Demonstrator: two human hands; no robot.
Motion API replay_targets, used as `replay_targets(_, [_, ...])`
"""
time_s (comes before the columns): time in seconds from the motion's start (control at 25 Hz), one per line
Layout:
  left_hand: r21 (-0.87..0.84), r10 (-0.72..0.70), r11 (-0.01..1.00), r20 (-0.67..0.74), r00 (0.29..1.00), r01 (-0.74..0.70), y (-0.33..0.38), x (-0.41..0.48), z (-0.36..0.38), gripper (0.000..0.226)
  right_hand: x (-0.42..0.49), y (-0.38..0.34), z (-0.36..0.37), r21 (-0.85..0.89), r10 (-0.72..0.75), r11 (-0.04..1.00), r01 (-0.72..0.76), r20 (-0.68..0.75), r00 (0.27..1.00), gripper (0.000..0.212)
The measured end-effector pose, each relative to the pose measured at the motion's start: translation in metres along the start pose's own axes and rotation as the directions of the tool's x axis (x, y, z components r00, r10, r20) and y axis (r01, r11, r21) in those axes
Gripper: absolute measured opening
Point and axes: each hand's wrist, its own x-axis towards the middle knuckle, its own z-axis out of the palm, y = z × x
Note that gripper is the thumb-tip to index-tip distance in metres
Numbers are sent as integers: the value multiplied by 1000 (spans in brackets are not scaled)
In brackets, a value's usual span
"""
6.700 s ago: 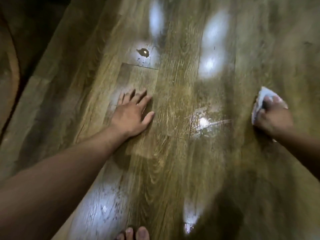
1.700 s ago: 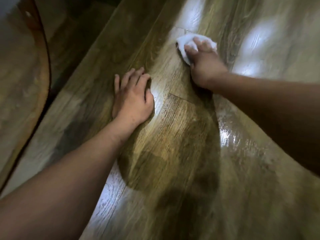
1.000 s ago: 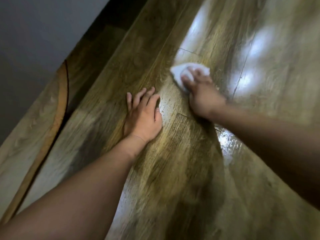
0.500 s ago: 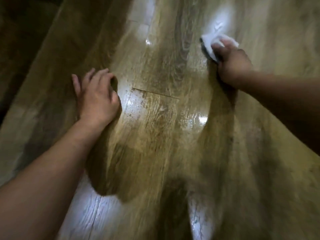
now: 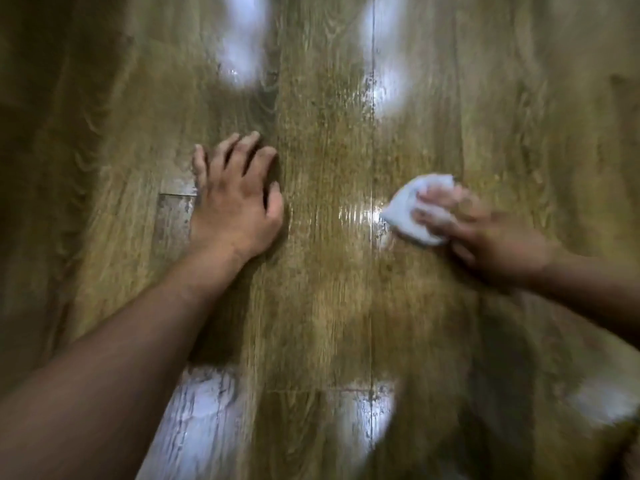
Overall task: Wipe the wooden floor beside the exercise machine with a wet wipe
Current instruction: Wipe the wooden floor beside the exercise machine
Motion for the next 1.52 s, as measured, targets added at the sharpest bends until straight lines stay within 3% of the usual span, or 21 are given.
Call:
replay_targets(0.08, [-6, 3, 1000, 15, 1000, -3, 2, -2, -5, 48, 50, 44, -11, 65, 384, 923, -379, -101, 918, 57])
replay_targets(0.2, [-7, -3, 1000, 34, 999, 4, 1, -1, -6, 47, 106, 9, -11, 271, 739, 666, -695, -110, 665, 57])
replay_targets(0.24, [-7, -3, 1000, 40, 999, 4, 1, -2, -6, 47, 102, -25, -2, 291, 723, 670, -683, -48, 689, 57])
replay_targets(0.28, [-10, 0, 1000, 39, 999, 0, 2, -2, -6, 47, 87, -60, 9, 280, 602, 771, -573, -26, 798, 56])
replay_targets(0.32, [-18, 2, 1000, 28, 1000, -2, 2, -1, -7, 47, 61, -97, 17, 261, 408, 882, -393, -4, 913, 54])
replay_targets(0.4, [-22, -1, 1000, 19, 1000, 2, 2, -3, -6, 47, -10, -112, 23, 189, 121, 974, -124, 29, 992, 53])
replay_targets(0.48, [-22, -7, 1000, 8, 1000, 7, 3, -3, -5, 47, -64, -44, 9, 146, 316, 939, -311, -14, 949, 58])
replay_targets(0.52, [-16, -8, 1000, 5, 1000, 8, 3, -3, -4, 47, -80, -5, -3, 158, 524, 844, -512, -37, 851, 62])
replay_targets(0.6, [6, -7, 1000, 7, 1000, 7, 4, -2, -3, 47, -91, 65, -26, 187, 858, 511, -839, -61, 509, 65])
replay_targets(0.68, [21, -13, 1000, 17, 1000, 13, 5, -1, -3, 48, -51, 85, -35, 274, 986, 166, -947, -32, 164, 61])
replay_targets(0.72, [24, -18, 1000, 21, 1000, 18, 6, -1, -3, 49, -14, 73, -33, 333, 992, 125, -934, -29, 123, 62])
replay_targets(0.76, [21, -22, 1000, 24, 999, 22, 6, -1, -3, 49, 29, 47, -25, 395, 975, 213, -894, -31, 218, 60])
replay_targets(0.88, [13, -15, 1000, 9, 1000, 15, 5, -1, -3, 49, 150, -65, -2, 316, 623, 729, -607, 59, 780, 58])
replay_targets(0.92, [13, -8, 1000, -3, 1000, 8, 5, -1, -3, 49, 176, -96, 2, 254, 430, 861, -440, 96, 898, 62])
replay_targets(0.96, [15, -2, 1000, -10, 1000, 2, 5, 0, -2, 49, 188, -112, 4, 208, 283, 931, -299, 99, 954, 63])
replay_targets(1.0, [19, 0, 1000, -9, 1000, 0, 5, 0, -2, 49, 184, -103, 2, 166, 216, 959, -229, 93, 972, 61])
replay_targets(1.08, [24, -9, 1000, 6, 1000, 9, 5, 1, -2, 49, 145, -61, -7, 146, 363, 916, -374, 97, 927, 58])
replay_targets(1.2, [7, -25, 1000, 41, 999, 25, 6, 1, -4, 50, 43, 19, -29, -22, 725, 670, -742, 232, 648, 65])
replay_targets(1.32, [-1, -38, 999, 77, 996, 38, 8, 2, -10, 53, -9, 48, -65, -135, 775, 568, -812, 421, 472, 71])
replay_targets(1.36, [25, -33, 999, 96, 995, 31, 8, 1, -11, 55, -1, 47, -68, -166, 758, 596, -785, 439, 482, 69])
replay_targets(1.52, [135, 18, 990, 162, 987, -40, 8, 2, -7, 60, 94, 11, -49, -66, 392, 914, -401, 406, 826, 69])
